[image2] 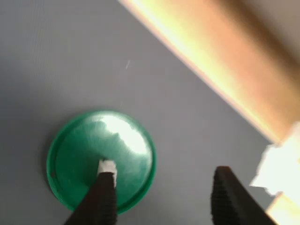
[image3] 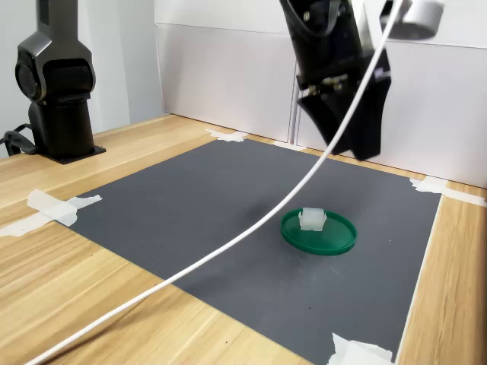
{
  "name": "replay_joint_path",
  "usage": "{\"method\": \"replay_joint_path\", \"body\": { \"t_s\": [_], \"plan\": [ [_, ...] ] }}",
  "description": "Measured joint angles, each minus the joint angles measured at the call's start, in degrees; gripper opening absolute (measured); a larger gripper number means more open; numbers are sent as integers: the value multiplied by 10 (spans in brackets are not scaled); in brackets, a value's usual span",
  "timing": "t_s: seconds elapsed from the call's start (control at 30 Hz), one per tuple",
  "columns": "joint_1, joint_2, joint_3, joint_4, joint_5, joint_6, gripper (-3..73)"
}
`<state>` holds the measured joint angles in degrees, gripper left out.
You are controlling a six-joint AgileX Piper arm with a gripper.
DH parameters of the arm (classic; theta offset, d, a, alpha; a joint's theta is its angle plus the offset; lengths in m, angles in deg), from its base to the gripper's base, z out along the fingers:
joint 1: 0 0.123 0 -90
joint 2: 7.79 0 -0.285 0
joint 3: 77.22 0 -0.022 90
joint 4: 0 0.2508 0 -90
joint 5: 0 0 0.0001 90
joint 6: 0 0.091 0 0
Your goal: Grasp a white terminal and put it in the green lid.
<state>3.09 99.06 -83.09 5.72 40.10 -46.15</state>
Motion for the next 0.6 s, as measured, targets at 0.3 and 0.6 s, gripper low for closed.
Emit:
{"method": "replay_joint_path", "body": {
  "t_s": [0.3, 0.6],
  "plan": [
    [0, -168, 136, 21, -112, 52, 84],
    [0, -370, 290, 21, -220, 287, -19]
  ]
}}
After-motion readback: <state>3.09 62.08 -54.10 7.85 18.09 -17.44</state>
